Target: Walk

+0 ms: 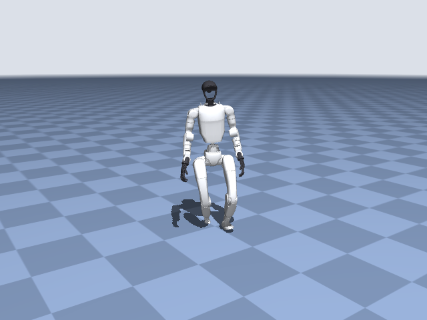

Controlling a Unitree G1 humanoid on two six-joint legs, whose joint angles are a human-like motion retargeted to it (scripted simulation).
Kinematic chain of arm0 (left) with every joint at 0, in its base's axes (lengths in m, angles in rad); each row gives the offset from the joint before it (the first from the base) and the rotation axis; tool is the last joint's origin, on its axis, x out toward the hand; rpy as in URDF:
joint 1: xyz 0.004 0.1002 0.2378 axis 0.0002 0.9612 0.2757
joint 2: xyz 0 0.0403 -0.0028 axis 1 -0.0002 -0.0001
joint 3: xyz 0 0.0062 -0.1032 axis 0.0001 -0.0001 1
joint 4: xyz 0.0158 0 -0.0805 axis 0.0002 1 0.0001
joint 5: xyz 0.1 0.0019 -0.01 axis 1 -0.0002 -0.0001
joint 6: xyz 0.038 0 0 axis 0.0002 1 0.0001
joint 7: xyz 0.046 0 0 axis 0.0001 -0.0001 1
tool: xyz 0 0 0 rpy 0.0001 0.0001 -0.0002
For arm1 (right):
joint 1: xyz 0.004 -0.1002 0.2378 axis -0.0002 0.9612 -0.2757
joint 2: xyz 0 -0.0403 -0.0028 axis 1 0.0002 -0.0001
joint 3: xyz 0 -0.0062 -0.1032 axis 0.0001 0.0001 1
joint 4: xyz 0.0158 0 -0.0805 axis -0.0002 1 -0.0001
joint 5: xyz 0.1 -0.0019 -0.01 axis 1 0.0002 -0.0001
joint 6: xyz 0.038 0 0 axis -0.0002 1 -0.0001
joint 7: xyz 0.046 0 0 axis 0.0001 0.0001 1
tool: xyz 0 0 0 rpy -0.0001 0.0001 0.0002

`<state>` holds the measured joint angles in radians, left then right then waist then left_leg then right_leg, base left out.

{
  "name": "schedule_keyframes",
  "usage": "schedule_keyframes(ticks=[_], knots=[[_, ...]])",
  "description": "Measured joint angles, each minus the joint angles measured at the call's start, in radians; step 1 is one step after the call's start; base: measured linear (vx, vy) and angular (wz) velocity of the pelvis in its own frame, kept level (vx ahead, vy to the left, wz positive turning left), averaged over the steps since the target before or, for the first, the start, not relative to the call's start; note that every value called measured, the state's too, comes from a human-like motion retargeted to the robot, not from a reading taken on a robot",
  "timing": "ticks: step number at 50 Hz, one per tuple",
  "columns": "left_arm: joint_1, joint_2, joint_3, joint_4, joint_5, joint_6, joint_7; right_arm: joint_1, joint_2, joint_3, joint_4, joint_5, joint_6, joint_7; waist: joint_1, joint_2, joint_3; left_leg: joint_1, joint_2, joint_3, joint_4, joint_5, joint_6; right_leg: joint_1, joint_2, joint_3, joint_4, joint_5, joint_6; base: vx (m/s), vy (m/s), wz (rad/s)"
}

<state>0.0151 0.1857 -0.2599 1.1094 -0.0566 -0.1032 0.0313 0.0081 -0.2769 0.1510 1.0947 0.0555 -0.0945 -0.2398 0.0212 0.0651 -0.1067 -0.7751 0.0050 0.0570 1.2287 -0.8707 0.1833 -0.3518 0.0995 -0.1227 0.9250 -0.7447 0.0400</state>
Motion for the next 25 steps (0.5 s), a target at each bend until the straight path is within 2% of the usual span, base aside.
schedule_keyframes(ticks=[3,10,13,17,20,25], knots=[[0.006,0.001,0.01,0.028,-0.005,-0.007,0.0,0.001,0.001,0.008,-0.003,-0.008,-0.009,0.015,0.003,-0.035,-0.083,-0.073,-0.069,-0.006,-0.131,0.033,-0.008,-0.062,-0.044,0.006,0.023,0.002,0.01,0.07,-0.01,0.07],[0.027,0.005,0.04,0.069,-0.009,-0.001,-0.003,0.017,0.014,0.021,-0.001,-0.038,-0.002,0.073,-0.005,-0.104,-0.084,0.045,-0.188,-0.026,-0.214,0.077,0.0,0.008,-0.117,0.054,0.155,0.038,0.051,0.04,0.0,0.02],[0.031,0.001,0.046,0.09,-0.014,0.001,-0.005,0.024,0.019,0.023,0.014,-0.045,0.001,0.1,-0.023,-0.146,-0.076,0.109,-0.253,-0.022,-0.238,0.083,0.02,-0.002,-0.179,0.072,0.306,0.135,0.093,0.0,0.02,0.22],[0.028,-0.004,0.044,0.103,-0.017,0.001,-0.01,0.034,0.031,0.025,0.045,-0.04,0.003,0.125,-0.063,-0.192,-0.069,0.172,-0.325,-0.015,-0.282,0.087,0.048,-0.105,-0.279,0.092,0.593,0.325,0.129,-0.01,0.01,0.11],[0.009,-0.007,0.033,0.103,-0.016,0.002,-0.012,0.038,0.037,0.021,0.065,-0.042,0.007,0.13,-0.095,-0.195,-0.071,0.212,-0.344,-0.019,-0.321,0.086,0.055,-0.22,-0.329,0.11,0.769,0.378,0.107,0.0,0.0,0.0],[-0.032,-0.019,0.014,0.095,-0.008,0.015,-0.006,0.055,0.033,0.014,0.085,-0.049,0.013,0.119,-0.142,-0.155,-0.087,0.267,-0.333,-0.029,-0.39,0.082,0.042,-0.43,-0.363,0.132,0.909,0.296,0.037,0.0,0.0,0.0]])
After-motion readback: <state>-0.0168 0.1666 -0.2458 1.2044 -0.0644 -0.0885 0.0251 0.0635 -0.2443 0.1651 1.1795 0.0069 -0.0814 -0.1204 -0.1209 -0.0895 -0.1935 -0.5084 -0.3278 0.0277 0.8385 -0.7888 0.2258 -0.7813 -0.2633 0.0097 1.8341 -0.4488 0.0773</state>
